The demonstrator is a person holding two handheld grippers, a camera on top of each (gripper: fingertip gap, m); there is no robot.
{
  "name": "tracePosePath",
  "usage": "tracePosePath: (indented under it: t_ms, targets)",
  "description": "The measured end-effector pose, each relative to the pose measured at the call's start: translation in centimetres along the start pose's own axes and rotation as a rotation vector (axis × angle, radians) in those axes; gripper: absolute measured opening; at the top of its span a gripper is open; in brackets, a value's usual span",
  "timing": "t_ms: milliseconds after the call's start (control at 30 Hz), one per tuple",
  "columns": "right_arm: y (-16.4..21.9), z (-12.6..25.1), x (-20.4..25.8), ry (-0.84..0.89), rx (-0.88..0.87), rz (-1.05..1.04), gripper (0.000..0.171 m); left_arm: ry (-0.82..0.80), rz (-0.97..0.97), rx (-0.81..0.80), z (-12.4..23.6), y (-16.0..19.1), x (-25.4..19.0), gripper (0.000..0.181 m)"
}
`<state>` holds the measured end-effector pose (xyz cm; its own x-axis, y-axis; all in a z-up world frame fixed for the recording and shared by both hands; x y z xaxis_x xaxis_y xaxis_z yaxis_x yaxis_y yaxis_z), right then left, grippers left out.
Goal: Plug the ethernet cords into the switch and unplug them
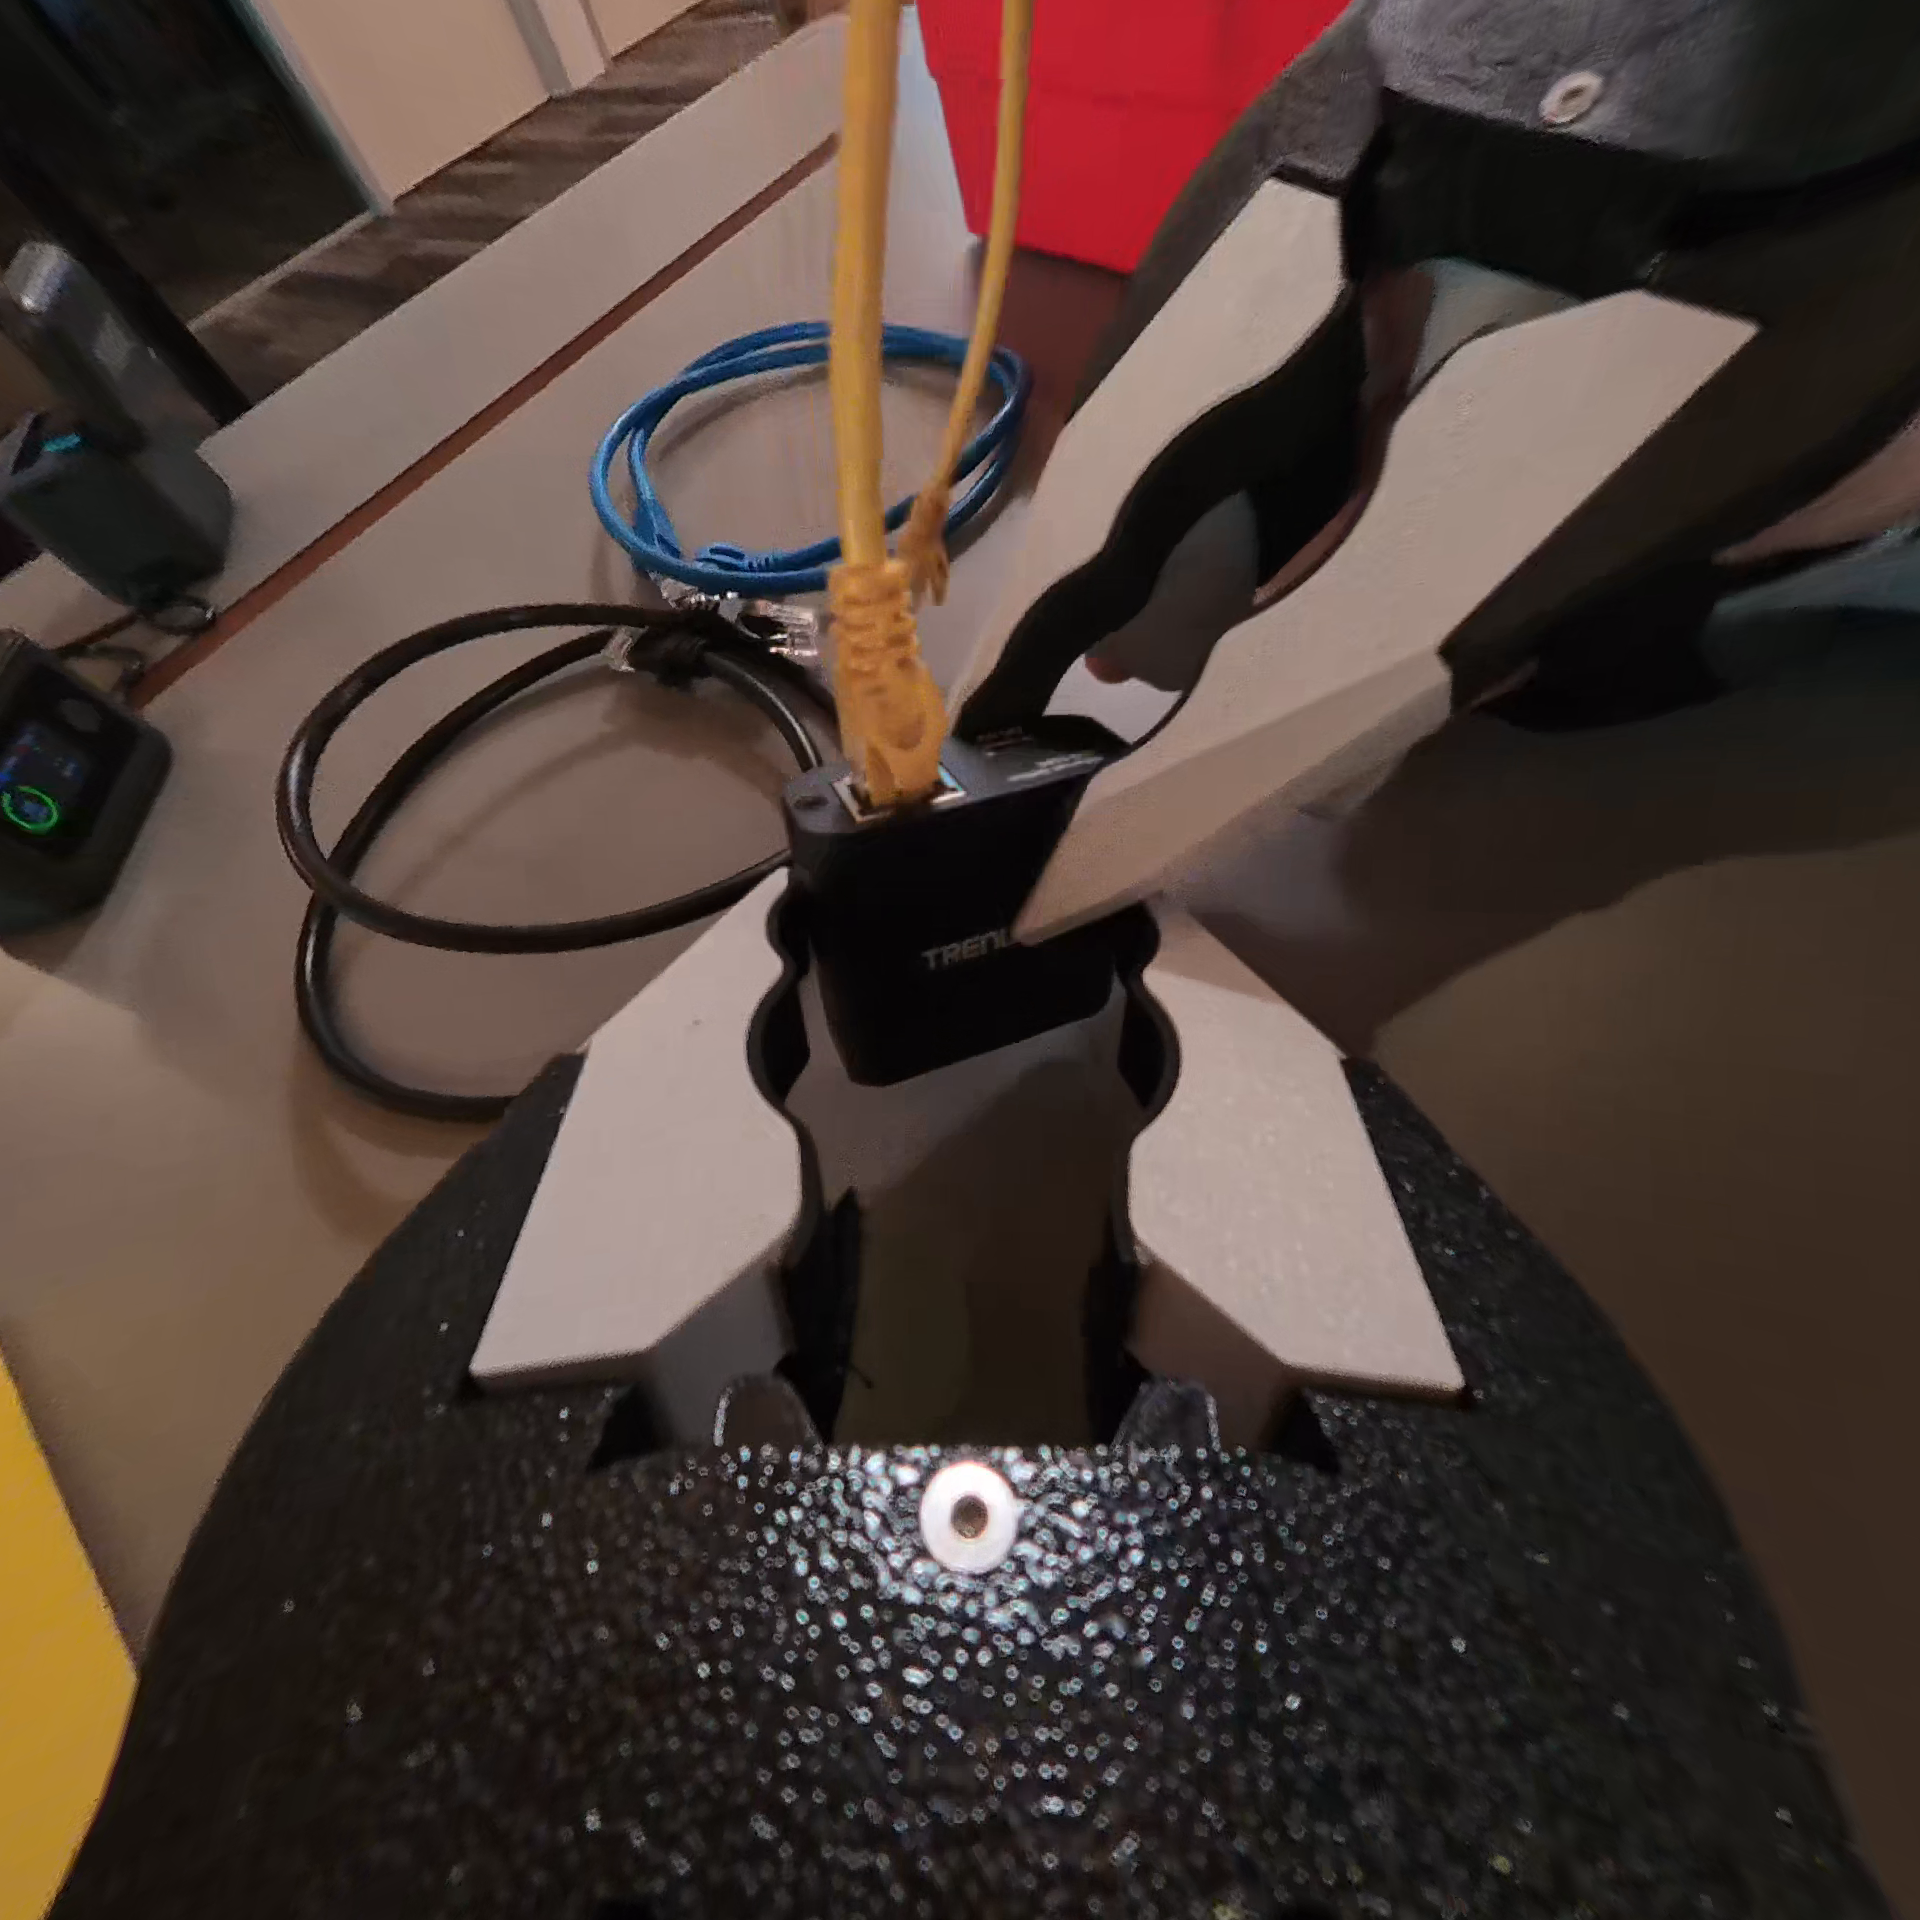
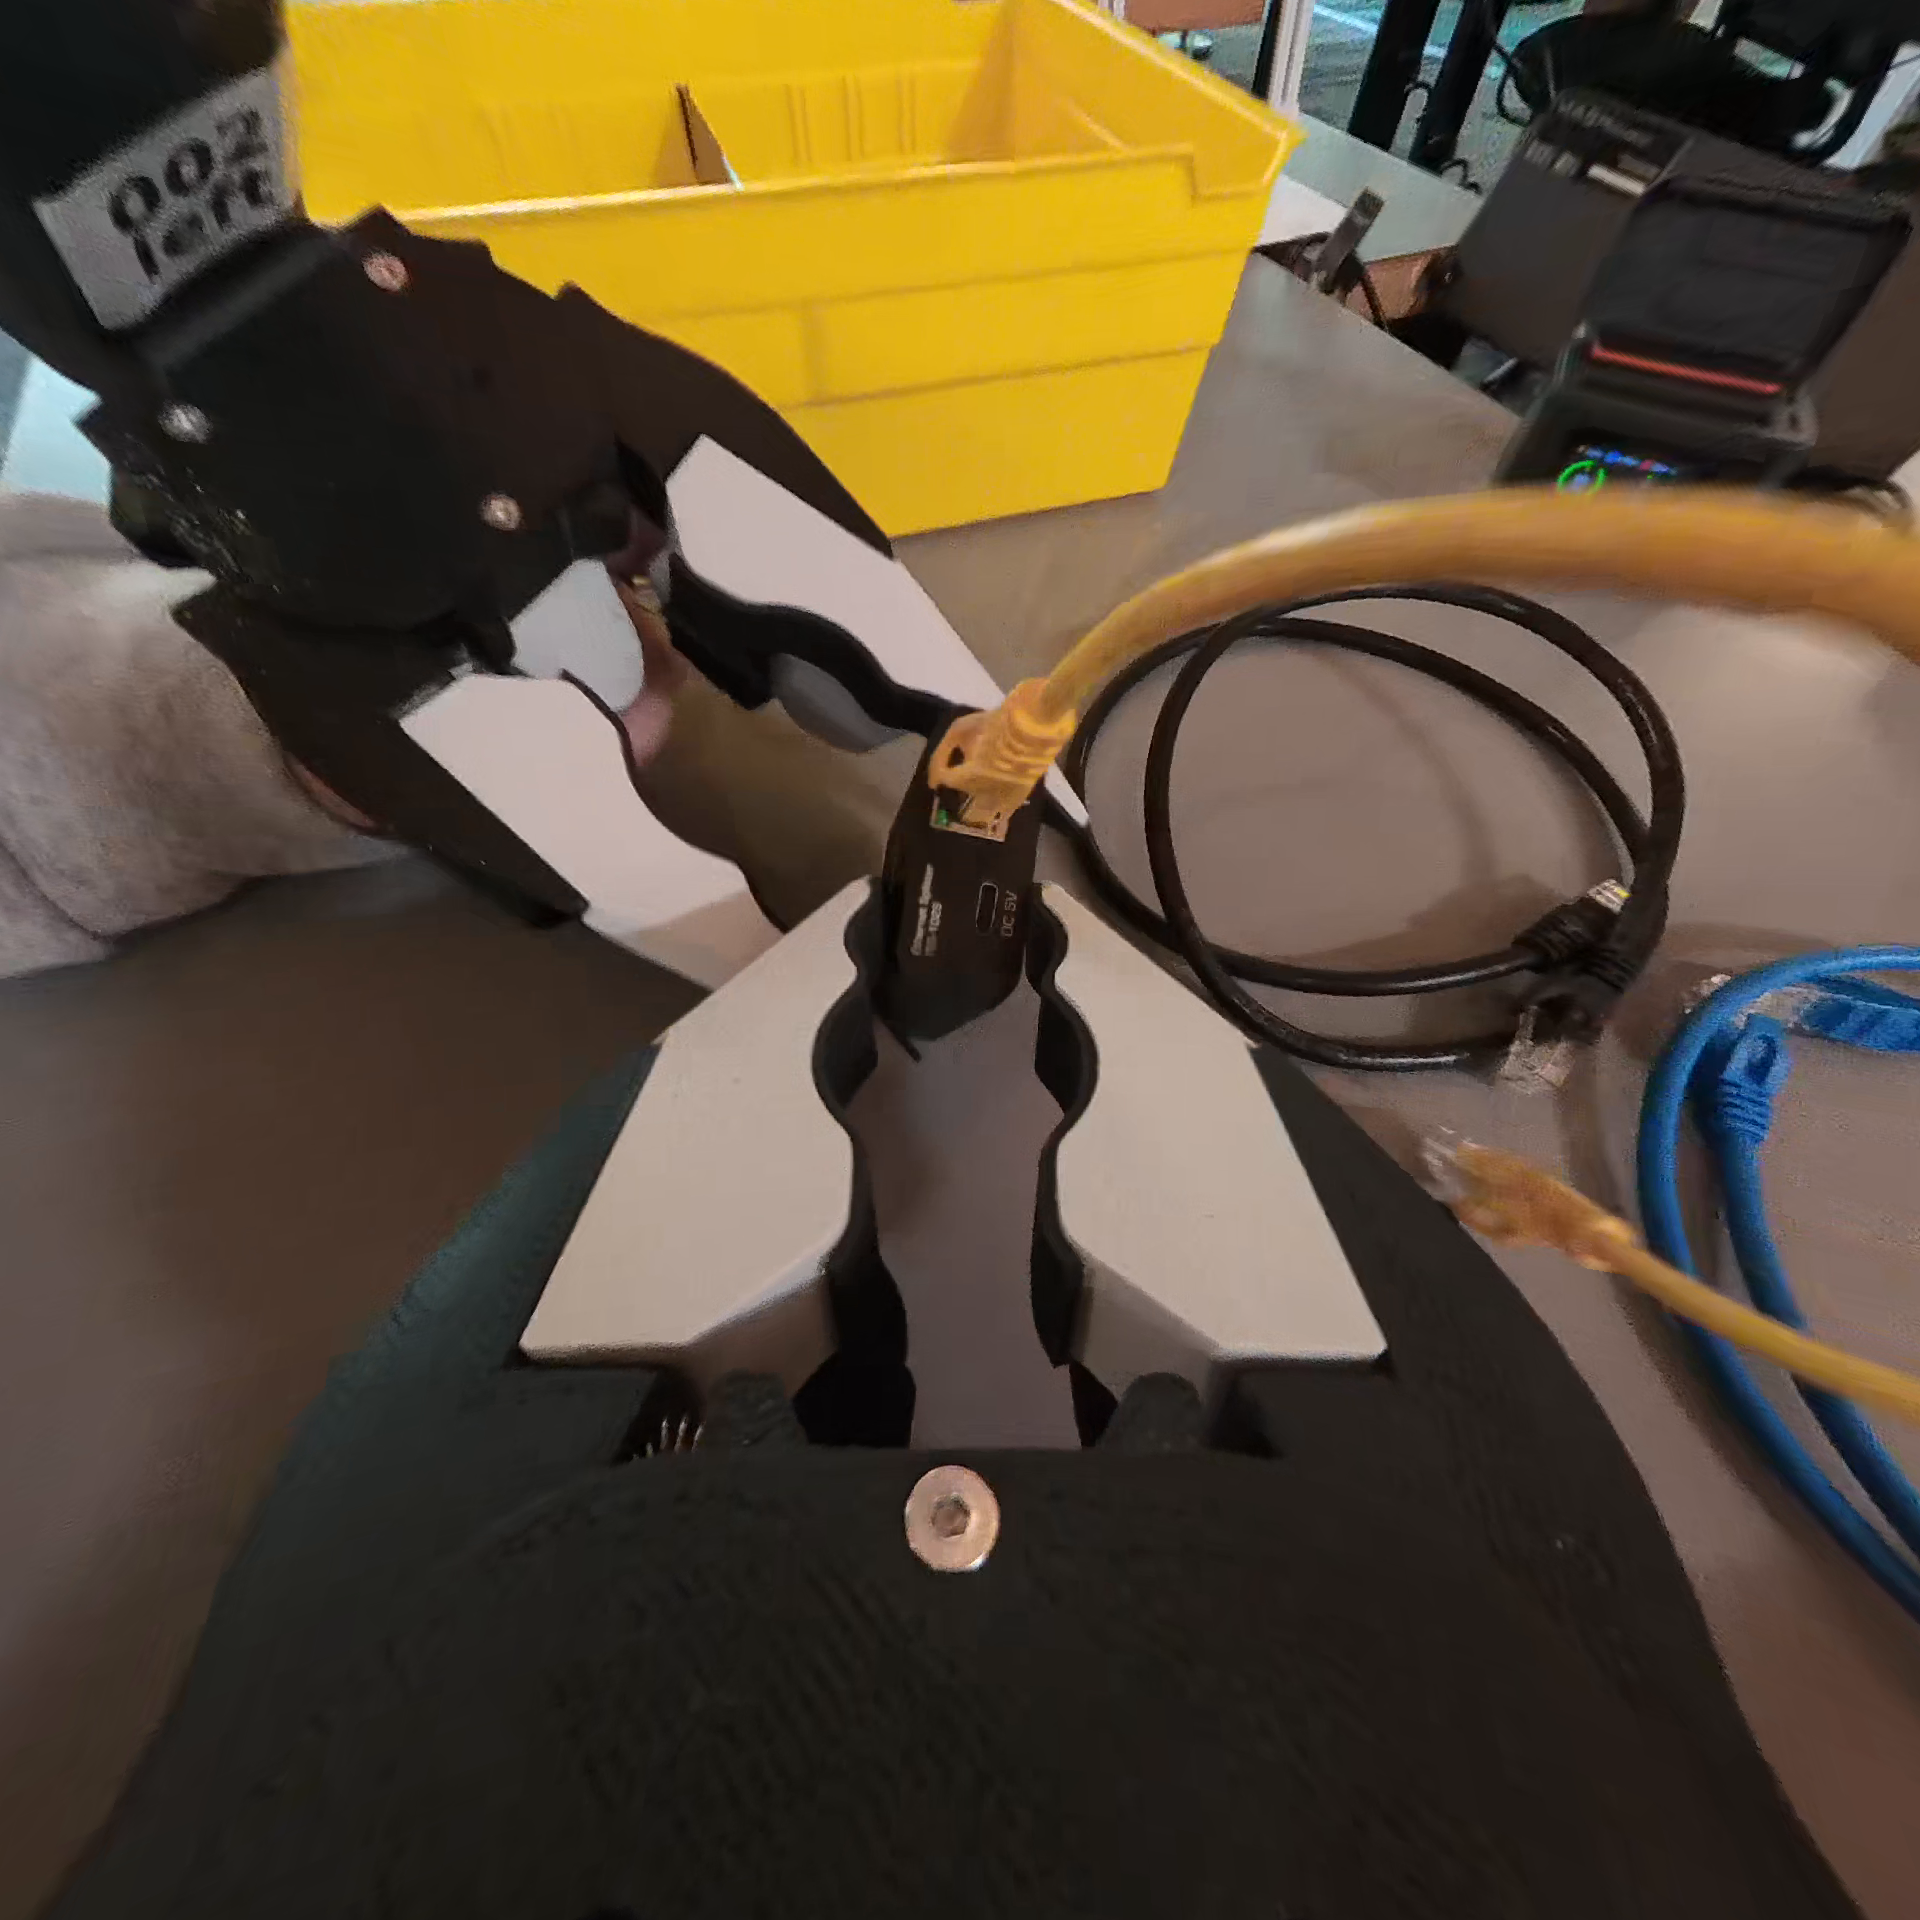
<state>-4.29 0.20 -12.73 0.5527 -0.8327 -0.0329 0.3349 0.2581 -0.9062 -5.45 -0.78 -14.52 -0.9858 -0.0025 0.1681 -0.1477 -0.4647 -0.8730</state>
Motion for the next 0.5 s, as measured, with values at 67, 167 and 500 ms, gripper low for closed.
tracePosePath:
  t_ms: [67, 167, 500]
  targets:
    - [0.0, 0.3, 0.1, -0.024, 0.0, 0.008, 0.023, 0.02, -0.041, -0.031, 0.3, -0.2, -0.2, 0.054]
    - [-0.6, 1.3, 0.8, -0.138, -0.021, -0.023, 0.022, 0.013, -0.098, -0.158, 1.4, -1.8, -0.4, 0.076]
    - [0.2, 4.2, 3.1, -0.604, 0.022, -0.391, 0.022, -0.137, -0.756, -0.335, 4.6, -4.2, -4.4, 0.128]
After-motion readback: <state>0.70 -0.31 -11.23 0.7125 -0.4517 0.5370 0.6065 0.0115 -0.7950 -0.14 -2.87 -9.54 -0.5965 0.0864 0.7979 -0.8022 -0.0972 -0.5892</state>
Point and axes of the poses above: each gripper's, where its closed fingertips meet, z back along the fingers, y out of its underside, x = y × z across the jaws, the point moved 2 cm from there along z, back along the fingers, and after that the axes turned 2 degrees about y, right-handed, at the moved point
